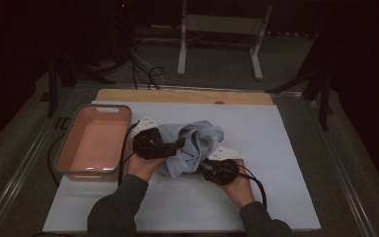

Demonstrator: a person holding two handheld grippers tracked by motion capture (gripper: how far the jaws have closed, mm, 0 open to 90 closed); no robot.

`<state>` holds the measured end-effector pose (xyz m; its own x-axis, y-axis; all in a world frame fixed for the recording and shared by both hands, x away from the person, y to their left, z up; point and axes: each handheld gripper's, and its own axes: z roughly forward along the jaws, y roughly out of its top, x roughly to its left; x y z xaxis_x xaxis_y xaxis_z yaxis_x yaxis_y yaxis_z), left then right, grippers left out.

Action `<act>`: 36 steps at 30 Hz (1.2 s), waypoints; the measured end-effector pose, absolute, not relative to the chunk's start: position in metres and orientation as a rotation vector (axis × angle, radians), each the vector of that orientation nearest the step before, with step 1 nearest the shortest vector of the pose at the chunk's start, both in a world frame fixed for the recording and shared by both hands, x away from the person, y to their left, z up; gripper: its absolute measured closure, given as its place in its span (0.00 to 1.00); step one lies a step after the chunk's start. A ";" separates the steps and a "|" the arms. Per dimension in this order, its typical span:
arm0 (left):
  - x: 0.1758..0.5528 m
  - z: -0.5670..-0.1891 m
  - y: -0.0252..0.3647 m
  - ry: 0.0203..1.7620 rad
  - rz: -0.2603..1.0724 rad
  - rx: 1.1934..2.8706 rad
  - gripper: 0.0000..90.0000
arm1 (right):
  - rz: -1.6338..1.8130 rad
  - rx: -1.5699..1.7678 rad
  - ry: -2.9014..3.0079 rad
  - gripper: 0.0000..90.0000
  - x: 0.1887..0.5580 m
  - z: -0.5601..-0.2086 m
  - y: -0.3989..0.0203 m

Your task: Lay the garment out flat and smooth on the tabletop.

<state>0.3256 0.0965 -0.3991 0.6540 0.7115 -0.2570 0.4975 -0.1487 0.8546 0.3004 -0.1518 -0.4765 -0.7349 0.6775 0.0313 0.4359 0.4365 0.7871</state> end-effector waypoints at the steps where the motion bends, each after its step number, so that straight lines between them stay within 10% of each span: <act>1: 0.326 -0.399 0.095 0.967 0.248 1.802 0.27 | 1.208 0.970 2.409 0.79 0.302 -0.476 -0.151; 13: 0.324 -0.395 0.103 0.965 0.263 1.795 0.26 | 1.233 1.059 2.252 0.98 0.302 -0.454 -0.168; 36: 0.320 -0.401 0.083 0.910 0.214 1.837 0.28 | 1.243 1.085 2.181 0.86 0.303 -0.437 -0.195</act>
